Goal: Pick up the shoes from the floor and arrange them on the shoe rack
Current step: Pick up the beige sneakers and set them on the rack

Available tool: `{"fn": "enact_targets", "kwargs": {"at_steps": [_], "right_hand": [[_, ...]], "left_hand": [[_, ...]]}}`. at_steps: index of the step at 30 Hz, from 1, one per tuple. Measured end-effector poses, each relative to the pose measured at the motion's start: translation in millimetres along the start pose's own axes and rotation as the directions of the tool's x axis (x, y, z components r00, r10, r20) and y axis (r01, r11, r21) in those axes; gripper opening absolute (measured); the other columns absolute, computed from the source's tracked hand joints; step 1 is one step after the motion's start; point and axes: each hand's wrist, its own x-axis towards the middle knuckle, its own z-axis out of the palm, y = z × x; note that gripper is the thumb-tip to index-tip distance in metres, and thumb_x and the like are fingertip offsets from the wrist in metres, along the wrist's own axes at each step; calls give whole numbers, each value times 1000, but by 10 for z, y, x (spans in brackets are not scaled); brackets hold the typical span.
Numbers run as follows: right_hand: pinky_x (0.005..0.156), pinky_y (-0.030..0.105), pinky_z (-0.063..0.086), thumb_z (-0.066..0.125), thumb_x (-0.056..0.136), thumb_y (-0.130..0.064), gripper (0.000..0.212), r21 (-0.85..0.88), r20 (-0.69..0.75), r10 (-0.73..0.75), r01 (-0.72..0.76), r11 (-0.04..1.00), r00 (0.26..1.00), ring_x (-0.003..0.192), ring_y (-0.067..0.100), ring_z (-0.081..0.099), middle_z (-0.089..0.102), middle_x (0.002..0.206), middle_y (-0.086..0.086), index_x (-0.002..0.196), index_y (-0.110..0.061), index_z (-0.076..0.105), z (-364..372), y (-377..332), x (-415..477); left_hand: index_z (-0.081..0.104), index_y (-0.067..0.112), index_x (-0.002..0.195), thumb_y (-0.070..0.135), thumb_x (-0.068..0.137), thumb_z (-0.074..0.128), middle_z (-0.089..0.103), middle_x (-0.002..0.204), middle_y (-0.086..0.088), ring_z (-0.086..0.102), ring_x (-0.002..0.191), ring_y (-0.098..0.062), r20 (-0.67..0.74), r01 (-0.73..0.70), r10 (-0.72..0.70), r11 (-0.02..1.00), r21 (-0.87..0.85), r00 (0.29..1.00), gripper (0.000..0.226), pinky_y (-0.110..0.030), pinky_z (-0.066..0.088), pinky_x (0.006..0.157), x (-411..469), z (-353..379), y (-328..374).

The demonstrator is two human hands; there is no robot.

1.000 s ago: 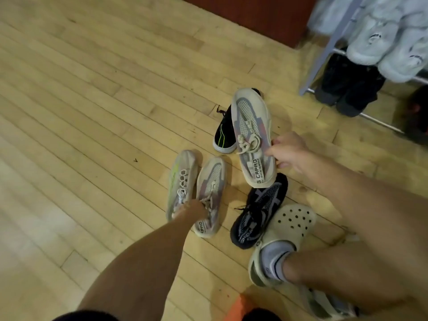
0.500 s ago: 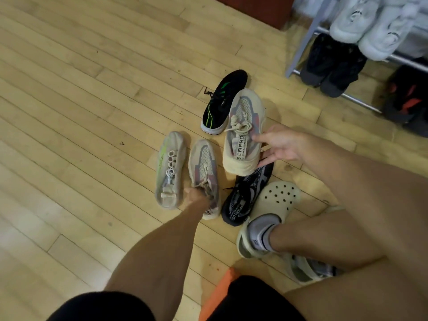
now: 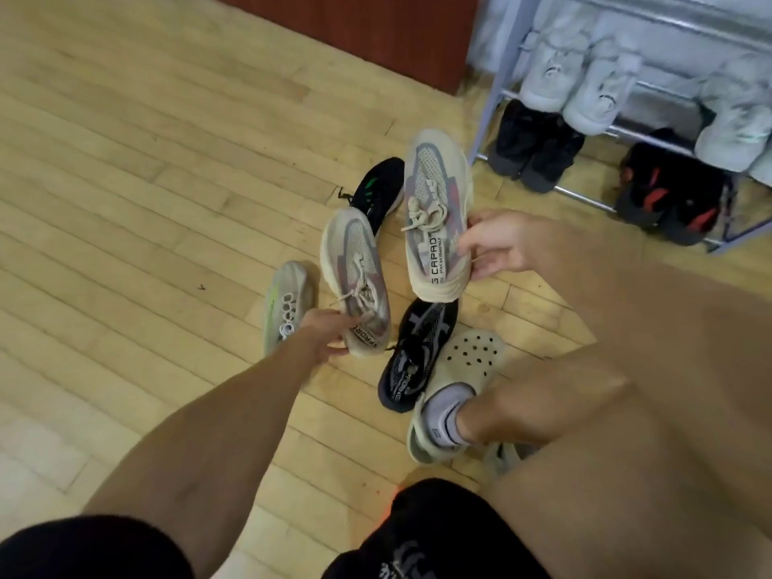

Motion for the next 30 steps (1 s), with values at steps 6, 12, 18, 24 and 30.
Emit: {"fn": "enact_targets", "kwargs": {"at_steps": [6, 12, 18, 24, 30], "right_hand": [[95, 60, 48, 50, 88, 11, 52, 41, -162, -122, 130, 991, 979, 116, 38, 58, 55, 131, 13, 132, -17, 50, -452, -245, -570], [58, 39, 57, 49, 85, 12, 34, 80, -348, -207, 249, 965, 914, 47, 15, 61, 62, 70, 8, 111, -9, 58, -1177, -77, -1211], [60, 40, 54, 46, 86, 11, 26, 199, -488, -153, 280, 939, 859, 66, 29, 62, 63, 83, 14, 95, -8, 63, -1900, 335, -1565], [68, 48, 57, 51, 89, 4, 20, 315, -561, -101, 325, 892, 822, 74, 31, 65, 65, 87, 15, 104, -3, 62, -2428, 313, -1458], [40, 35, 56, 50, 91, 3, 24, 304, -568, -121, 344, 888, 814, 62, 27, 62, 63, 82, 15, 113, 5, 60, -2983, -88, -1001]], "left_hand": [[62, 2, 93, 4, 78, 71, 67, 99, -13, 64, 87, -25, 29, -294, 292, 954, 61, 956, 17, -42, 55, 80, -583, 188, 910], [66, 1, 88, 1, 72, 72, 68, 102, -18, 63, 100, -34, 116, -474, 460, 865, 163, 880, 17, -51, 54, 88, -1263, 637, 1653], [66, 3, 93, 4, 78, 69, 67, 99, -13, 61, 86, -26, 241, -587, 540, 779, 219, 806, 15, -36, 54, 64, -1763, 1450, 2226], [61, -2, 106, 5, 81, 69, 66, 89, -11, 66, 79, -28, 317, -592, 512, 764, 256, 798, 28, -45, 58, 65, -1911, 2063, 2775], [56, 0, 111, 4, 86, 64, 62, 90, -14, 63, 77, -29, 326, -539, 452, 801, 262, 830, 27, -51, 54, 75, -1603, 2511, 3394]]}}
